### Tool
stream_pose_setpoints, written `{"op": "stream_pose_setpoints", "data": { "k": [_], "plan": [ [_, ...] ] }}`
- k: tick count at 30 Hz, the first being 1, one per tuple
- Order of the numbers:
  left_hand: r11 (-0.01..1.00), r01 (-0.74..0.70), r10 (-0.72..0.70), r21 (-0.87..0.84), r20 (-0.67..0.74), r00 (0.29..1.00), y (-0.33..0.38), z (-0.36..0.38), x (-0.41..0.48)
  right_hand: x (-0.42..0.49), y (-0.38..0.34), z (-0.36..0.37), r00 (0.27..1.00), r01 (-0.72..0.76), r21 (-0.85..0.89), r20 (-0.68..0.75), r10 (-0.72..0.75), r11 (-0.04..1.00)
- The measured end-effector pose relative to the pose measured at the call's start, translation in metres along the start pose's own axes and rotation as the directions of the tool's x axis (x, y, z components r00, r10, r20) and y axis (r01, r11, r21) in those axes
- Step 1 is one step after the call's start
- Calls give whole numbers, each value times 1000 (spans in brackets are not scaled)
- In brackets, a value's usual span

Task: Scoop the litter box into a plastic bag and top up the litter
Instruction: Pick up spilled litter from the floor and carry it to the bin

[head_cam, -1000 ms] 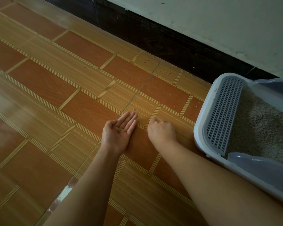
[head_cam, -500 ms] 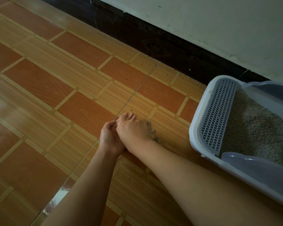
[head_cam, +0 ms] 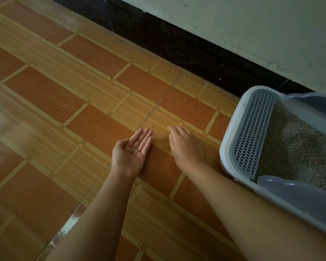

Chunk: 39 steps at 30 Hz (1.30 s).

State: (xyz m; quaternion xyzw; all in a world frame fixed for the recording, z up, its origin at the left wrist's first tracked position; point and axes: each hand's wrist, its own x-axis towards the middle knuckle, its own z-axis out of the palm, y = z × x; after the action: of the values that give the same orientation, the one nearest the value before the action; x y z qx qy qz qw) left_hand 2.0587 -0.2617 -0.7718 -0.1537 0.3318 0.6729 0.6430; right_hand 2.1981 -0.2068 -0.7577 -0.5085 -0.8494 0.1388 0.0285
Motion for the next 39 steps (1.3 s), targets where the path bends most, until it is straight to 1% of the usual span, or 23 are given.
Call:
{"op": "stream_pose_setpoints", "data": {
  "k": [2, 3, 6, 10, 12, 13, 15, 16, 17, 18, 19, 21, 24, 29, 35, 39],
  "plan": [
    [1000, -2, 2, 3, 0, 1000, -1, 0, 0, -8, 13, 8, 987, 54, -10, 150, -52, 999],
    [1000, -3, 3, 7, -2, 1000, -1, 0, 0, -13, 17, 10, 979, 89, -5, 185, -87, 996],
    [1000, -1, 1, 18, -9, 1000, -2, 0, 1, -22, 25, 12, 969, 168, -15, 189, -163, 986],
    [1000, -2, 2, 24, -15, 1000, -4, -2, -3, -36, 32, 13, 960, 206, -40, 201, -194, 978],
    [1000, -4, 4, 30, -17, 1000, -5, -3, -4, -43, 34, 14, 971, 176, -17, 164, -171, 984],
    [999, -2, 3, 34, -18, 1000, -6, -3, -5, -45, 36, 17, 985, 150, -35, 88, -146, 988],
    [999, 1, 0, 39, -17, 1000, -7, -4, -5, -46, 37, 15, 996, 26, -98, -81, -34, 995],
    [999, 0, 0, 42, -16, 1000, -7, -4, -5, -45, 35, 11, 995, -51, -110, -93, 41, 993],
    [999, -1, 1, 46, -15, 1000, -6, -4, -5, -44, 33, 7, 993, -108, -131, -66, 99, 986],
    [999, -2, 2, 49, -16, 1000, -6, -3, -5, -42, 32, 5, 991, -135, -160, -7, 136, 978],
    [999, -3, 4, 54, -19, 1000, -6, -3, -5, -40, 31, 4, 989, -134, -192, 42, 145, 972],
    [998, -7, 8, 68, -22, 1000, -6, -3, -4, -35, 26, 2, 986, -126, -216, 85, 147, 968],
    [997, -13, 14, 81, -18, 1000, -7, -4, -4, -25, 14, 5, 988, -106, -256, 79, 130, 961],
    [997, -21, 23, 73, -21, 1000, -7, -3, -3, -10, 0, 10, 985, -56, -383, 130, 114, 922],
    [998, -20, 21, 60, -21, 1000, -7, -1, -3, -11, 0, 11, 986, -18, -409, 142, 84, 912],
    [998, -14, 16, 56, -23, 1000, -8, -2, -4, -12, -5, 10, 979, 41, -411, 197, 45, 911]
  ]
}}
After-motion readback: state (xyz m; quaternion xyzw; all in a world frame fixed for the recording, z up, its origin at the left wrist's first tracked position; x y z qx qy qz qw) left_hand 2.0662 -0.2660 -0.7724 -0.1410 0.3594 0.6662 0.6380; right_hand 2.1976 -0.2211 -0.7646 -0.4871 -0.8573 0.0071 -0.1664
